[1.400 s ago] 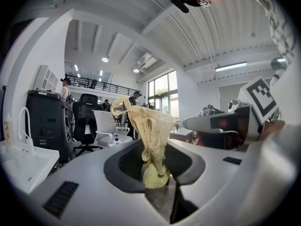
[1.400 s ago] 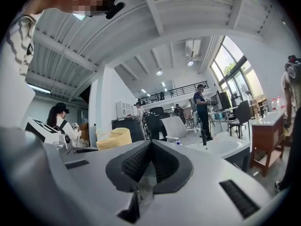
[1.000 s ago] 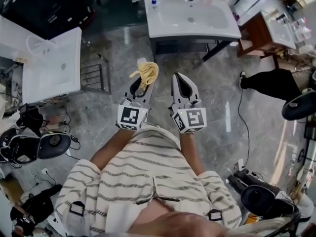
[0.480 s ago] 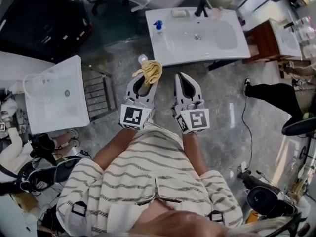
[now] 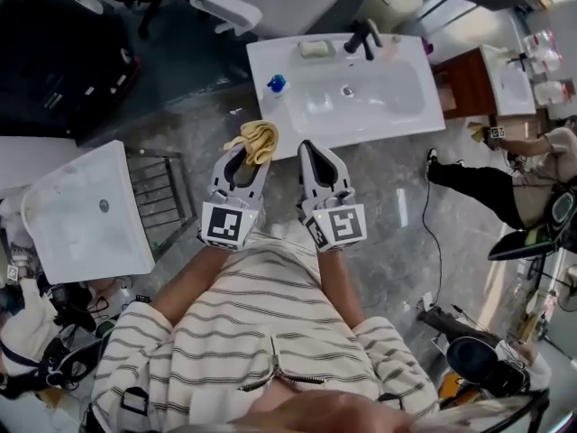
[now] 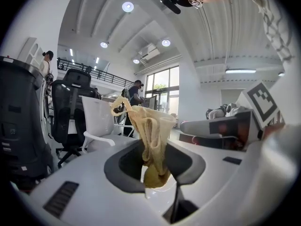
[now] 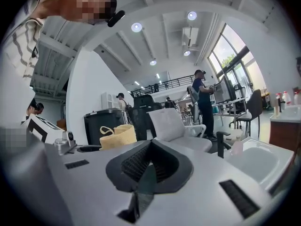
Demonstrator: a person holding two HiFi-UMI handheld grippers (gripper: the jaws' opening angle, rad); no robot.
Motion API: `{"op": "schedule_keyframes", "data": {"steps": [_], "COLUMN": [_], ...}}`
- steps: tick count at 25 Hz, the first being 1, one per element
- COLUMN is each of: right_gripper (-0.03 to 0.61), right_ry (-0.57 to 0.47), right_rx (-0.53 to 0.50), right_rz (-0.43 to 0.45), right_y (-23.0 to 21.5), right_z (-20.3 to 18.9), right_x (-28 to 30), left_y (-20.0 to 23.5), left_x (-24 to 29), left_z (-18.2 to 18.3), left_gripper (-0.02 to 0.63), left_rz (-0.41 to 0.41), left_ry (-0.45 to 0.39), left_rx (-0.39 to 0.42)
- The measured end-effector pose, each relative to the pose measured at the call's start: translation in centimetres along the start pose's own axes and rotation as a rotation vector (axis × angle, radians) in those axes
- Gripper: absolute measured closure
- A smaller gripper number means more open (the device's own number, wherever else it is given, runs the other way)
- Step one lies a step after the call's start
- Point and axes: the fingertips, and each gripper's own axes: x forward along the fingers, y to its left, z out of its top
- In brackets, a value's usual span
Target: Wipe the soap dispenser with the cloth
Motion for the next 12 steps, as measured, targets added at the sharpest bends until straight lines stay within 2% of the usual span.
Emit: {"op": "schedule_keyframes", "data": {"steps": [5, 12], "right_gripper": [0.578, 0.578], "right_ry": [0.04, 0.088], "right_rx": [0.004, -0.03], "right_rz": [0.013, 0.089], "right_y": [-1.9, -4.2], "right_z": [-0.6, -1.8], "right_x": [1.9, 4.8], "left_y": [1.0, 1.9], "left_x": [1.7, 4.1], "left_z": [-1.2, -2.9], "left_gripper": [0.502, 0.502], "left_rz": [0.017, 0.062], "left_ry": [0.027, 0.036], "left_rx": [-0.031, -0.049]}}
